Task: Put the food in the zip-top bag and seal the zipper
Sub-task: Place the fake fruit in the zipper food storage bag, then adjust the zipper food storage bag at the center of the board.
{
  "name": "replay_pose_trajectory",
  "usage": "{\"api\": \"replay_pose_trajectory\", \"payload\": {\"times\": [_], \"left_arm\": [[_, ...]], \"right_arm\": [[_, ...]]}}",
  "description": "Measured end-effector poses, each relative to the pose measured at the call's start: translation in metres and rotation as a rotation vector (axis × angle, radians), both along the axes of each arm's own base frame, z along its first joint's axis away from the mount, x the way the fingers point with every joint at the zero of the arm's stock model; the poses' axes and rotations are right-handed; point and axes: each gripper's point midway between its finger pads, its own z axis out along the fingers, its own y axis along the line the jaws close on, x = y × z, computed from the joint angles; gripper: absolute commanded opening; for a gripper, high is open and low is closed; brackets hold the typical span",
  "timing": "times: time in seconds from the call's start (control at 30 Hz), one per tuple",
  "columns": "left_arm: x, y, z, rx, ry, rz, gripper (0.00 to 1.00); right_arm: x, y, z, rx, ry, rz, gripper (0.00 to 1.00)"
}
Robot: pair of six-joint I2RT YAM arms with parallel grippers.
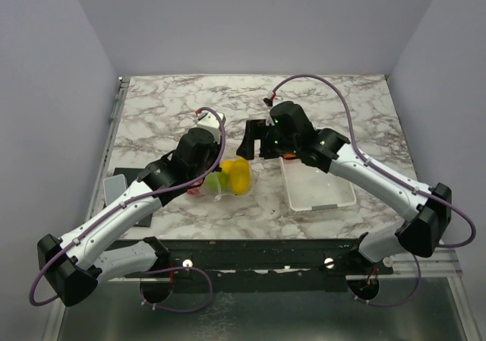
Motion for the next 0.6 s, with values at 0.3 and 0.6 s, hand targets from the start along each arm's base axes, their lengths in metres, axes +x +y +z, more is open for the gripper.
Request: {"api": "replay_pose_trajectory", "payload": {"times": [0.3,0.6], "left_arm": [[0.0,0.0,0.0,0.0,0.0,0.0,0.0],[0.0,0.0,0.0,0.0,0.0,0.0,0.0]], "right_arm": [[-0.034,-0.03,-0.032,0.067,0.07,-0.063,0.7],[-0.046,-0.037,-0.066,0.103,0.14,-0.107,0.56]]}}
